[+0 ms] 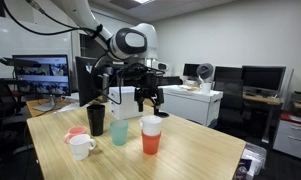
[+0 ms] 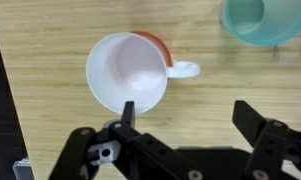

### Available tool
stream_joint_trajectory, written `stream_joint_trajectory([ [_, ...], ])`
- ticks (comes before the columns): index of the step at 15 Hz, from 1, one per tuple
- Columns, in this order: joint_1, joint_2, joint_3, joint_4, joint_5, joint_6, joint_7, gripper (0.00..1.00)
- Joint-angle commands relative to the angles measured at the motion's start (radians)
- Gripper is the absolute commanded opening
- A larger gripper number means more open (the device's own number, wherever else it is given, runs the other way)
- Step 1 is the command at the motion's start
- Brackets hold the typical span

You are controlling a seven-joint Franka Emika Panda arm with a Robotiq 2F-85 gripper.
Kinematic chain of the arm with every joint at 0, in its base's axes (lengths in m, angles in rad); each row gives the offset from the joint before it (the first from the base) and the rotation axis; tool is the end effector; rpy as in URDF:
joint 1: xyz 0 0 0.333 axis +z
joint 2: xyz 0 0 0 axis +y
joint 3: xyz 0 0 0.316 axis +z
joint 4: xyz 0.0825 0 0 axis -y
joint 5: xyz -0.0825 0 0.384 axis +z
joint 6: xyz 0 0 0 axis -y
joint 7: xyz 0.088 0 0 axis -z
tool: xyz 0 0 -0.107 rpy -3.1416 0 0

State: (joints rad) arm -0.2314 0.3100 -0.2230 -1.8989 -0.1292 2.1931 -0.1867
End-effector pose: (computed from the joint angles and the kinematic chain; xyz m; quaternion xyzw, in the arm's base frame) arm 0.5572 -0.2695 0.3429 0.9922 -0.0904 -0.0319 0.0800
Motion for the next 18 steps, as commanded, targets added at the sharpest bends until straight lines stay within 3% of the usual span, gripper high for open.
stream_joint_trajectory([
  [1, 0.007, -0.049, -0.008, -0.035, -0.047, -0.051, 0.054, 1.0],
  [6, 0.004, -0.051, -0.014, -0.042, -0.064, -0.106, 0.088, 1.0],
  [11, -0.022, -0.055, -0.009, -0.08, -0.009, -0.058, 0.062, 1.0],
  [12, -0.025, -0.054, -0.009, -0.083, -0.004, -0.052, 0.063, 0.75],
  [14, -0.029, -0.055, -0.008, -0.088, 0.005, -0.042, 0.06, 0.68],
  [18, -0.028, -0.055, -0.007, -0.094, 0.009, -0.039, 0.057, 0.39],
])
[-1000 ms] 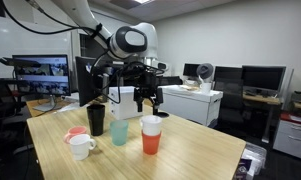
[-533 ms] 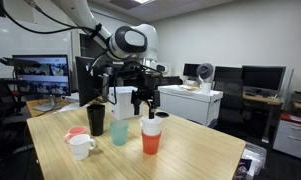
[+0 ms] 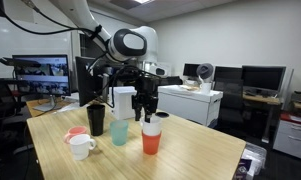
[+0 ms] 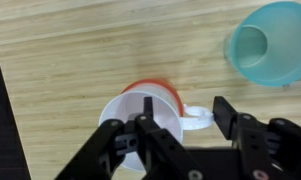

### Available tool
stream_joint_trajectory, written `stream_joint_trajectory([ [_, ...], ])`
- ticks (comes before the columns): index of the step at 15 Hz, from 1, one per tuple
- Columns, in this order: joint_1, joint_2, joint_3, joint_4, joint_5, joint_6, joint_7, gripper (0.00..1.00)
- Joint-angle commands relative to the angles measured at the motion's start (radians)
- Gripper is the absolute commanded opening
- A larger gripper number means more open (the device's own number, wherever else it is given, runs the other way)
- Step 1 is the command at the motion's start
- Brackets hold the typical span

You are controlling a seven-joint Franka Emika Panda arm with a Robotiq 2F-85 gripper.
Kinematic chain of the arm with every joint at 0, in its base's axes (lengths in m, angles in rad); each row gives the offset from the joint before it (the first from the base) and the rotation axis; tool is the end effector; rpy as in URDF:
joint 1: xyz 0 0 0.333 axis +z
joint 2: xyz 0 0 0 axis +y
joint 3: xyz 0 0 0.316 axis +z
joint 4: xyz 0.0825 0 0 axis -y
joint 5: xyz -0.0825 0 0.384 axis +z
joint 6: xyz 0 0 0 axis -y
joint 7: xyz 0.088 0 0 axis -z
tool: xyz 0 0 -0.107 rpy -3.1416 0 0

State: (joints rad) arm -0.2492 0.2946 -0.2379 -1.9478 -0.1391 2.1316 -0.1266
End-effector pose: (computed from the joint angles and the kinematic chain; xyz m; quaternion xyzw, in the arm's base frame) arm 0.5287 -0.2807 0.3265 0.9852 -0.1357 -0.0773 0.0712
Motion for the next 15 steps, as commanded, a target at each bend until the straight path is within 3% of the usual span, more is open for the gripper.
stream_joint_trajectory([
  [1, -0.01, -0.04, 0.008, -0.047, 0.02, 0.021, -0.004, 0.34],
  [4, -0.006, -0.05, 0.008, -0.052, 0.019, 0.017, 0.0, 0.13],
  [11, -0.005, -0.112, 0.02, -0.055, 0.064, 0.017, -0.012, 0.14],
  [15, -0.035, -0.113, 0.033, -0.015, 0.272, -0.112, -0.113, 0.13],
])
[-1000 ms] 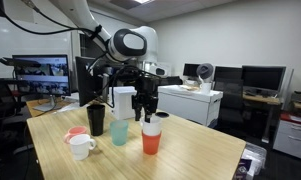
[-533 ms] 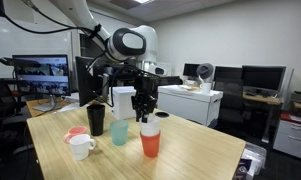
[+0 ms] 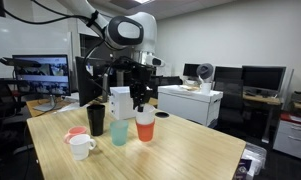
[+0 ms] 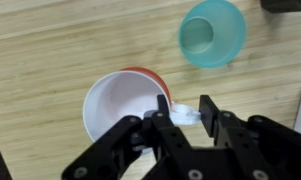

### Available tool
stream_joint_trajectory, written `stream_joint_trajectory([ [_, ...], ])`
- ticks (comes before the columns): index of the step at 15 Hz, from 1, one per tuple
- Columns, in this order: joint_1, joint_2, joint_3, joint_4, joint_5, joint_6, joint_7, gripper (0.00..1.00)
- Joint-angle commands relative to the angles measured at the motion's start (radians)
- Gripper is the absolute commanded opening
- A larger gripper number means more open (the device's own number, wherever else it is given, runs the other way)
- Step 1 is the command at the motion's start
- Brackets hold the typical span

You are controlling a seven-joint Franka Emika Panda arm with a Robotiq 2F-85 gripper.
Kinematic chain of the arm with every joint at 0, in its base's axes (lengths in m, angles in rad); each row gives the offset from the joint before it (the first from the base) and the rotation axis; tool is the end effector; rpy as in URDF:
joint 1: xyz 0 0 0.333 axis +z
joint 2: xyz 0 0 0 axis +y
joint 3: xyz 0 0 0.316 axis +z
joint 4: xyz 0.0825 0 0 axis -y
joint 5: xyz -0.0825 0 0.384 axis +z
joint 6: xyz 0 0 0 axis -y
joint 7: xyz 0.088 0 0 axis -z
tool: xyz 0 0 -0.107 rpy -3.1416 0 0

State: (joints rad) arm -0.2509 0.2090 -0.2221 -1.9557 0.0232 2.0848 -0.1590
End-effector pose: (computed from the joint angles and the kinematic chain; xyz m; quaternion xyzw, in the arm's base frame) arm 0.5274 -0.2637 0.3677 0.9862 -0.1608 -0.0395 0.0008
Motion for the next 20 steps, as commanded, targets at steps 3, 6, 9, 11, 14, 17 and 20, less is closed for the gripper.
stream_joint_trajectory([
  [3, -0.022, -0.007, -0.003, -0.003, 0.071, -0.093, -0.02, 0.13],
  [6, -0.012, 0.0, -0.013, -0.009, 0.028, -0.089, 0.019, 0.13],
  [9, -0.019, 0.02, -0.01, 0.005, 0.05, -0.154, 0.014, 0.13],
  [11, -0.024, 0.03, -0.008, 0.017, 0.072, -0.212, 0.005, 0.13],
  [14, -0.024, 0.041, -0.008, 0.029, 0.076, -0.267, 0.013, 0.13],
  [17, -0.026, 0.043, -0.008, 0.047, 0.095, -0.318, 0.019, 0.13],
  [20, -0.023, 0.027, -0.009, 0.063, 0.103, -0.318, 0.031, 0.13],
])
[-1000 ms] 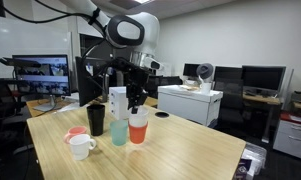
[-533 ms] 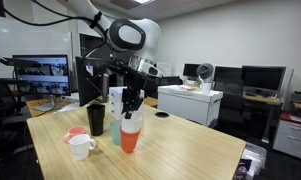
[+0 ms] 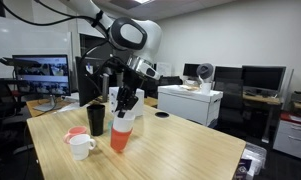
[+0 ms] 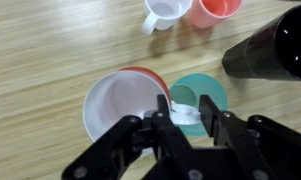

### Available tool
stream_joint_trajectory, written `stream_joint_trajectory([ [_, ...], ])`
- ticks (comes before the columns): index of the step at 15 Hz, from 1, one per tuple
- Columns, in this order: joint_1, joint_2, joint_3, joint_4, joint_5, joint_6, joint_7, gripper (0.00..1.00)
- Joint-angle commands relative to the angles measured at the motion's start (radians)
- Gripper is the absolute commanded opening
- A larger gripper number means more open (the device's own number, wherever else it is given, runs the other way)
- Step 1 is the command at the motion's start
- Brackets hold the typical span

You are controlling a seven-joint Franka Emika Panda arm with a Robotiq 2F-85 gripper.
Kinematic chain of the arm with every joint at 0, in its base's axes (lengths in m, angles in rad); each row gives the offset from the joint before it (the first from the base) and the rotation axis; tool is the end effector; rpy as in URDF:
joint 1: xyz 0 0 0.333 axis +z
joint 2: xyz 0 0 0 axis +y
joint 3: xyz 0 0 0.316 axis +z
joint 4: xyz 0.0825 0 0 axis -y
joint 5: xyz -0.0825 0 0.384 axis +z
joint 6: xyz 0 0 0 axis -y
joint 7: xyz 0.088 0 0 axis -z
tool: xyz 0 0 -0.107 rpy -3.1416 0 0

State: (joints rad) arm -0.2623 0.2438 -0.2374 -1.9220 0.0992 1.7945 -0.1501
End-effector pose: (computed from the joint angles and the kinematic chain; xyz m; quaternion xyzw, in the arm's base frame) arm 0.5011 -0.2589 0.3447 -0.9645 0.1921 0.1657 0.0738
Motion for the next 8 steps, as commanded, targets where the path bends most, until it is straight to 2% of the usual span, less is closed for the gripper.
stream_joint_trajectory([
  [1, -0.009, -0.015, 0.006, 0.03, 0.019, -0.006, 0.027, 0.13],
  [3, 0.014, -0.036, 0.002, 0.019, -0.066, 0.087, 0.061, 0.13],
  [4, 0.014, -0.033, 0.004, 0.032, -0.073, 0.073, 0.067, 0.13],
  [5, 0.032, -0.047, -0.003, 0.007, -0.145, 0.161, 0.111, 0.13],
  [7, 0.029, -0.043, 0.004, 0.017, -0.167, 0.149, 0.114, 0.13],
  [8, 0.039, -0.042, 0.0, 0.01, -0.211, 0.175, 0.149, 0.13],
])
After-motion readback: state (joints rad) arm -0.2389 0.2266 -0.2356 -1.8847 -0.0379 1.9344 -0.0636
